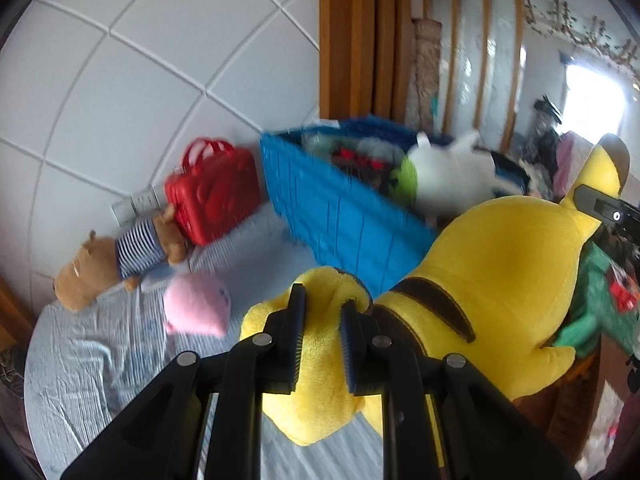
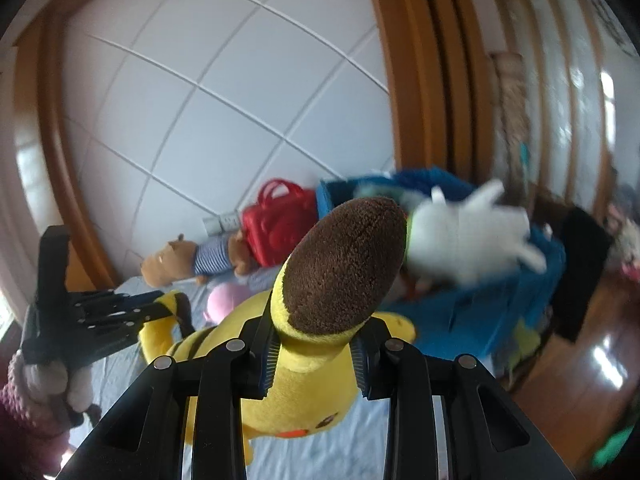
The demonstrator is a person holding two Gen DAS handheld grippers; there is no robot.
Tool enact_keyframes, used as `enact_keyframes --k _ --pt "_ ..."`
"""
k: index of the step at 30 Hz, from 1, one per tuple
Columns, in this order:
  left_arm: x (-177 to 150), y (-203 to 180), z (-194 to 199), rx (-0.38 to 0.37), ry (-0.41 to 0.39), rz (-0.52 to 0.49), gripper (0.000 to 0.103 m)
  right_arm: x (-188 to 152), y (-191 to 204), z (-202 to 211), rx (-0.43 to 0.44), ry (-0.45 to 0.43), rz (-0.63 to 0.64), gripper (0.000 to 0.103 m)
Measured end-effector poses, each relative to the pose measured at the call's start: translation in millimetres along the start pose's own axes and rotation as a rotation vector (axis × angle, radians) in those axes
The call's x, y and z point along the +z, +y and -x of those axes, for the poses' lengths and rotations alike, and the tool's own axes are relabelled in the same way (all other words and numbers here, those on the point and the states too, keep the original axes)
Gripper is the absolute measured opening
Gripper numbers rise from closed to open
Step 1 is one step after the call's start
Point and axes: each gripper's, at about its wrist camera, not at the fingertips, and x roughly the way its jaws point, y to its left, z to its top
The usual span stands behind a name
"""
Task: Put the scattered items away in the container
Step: 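Lift the Pikachu with both grippers and carry it toward the blue crate, then lower the Pikachu into the blue crate and open both grippers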
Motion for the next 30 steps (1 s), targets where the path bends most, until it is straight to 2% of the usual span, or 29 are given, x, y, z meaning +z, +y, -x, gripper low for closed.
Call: enact_keyframes --k 4,8,12,19,27,30 --pt "51.2 -18.6 -10.8 0.052 -0.045 -0.020 0.016 47.5 -40.7 -11.2 0.048 -0.013 0.029 0.030" --pt "99.7 -28.5 -36.6 0.064 -0.059 -0.032 0.016 86.1 -78.6 -31.2 0.072 -0.025 0.037 0.030" --pt "139.9 -31.6 -68.3 0.037 -0.061 -0.025 0.016 117.2 -111.9 -49.7 0.076 -0.048 0.011 0.030" --pt "208.1 -35.4 -135.8 0.080 -0.062 0.006 0.016 182.3 -152.6 -97.7 0.093 -0.081 0.077 0.030" --pt "250.4 -39.6 -221.4 0.196 -0.010 0.103 0.016 253.3 -195.7 -200.2 0.218 -0.043 0.202 0.030" --pt "251.9 -36.8 -256.1 0.225 0.036 0.140 0.016 256.2 -216.6 -243.0 0.253 0.011 0.200 0.030"
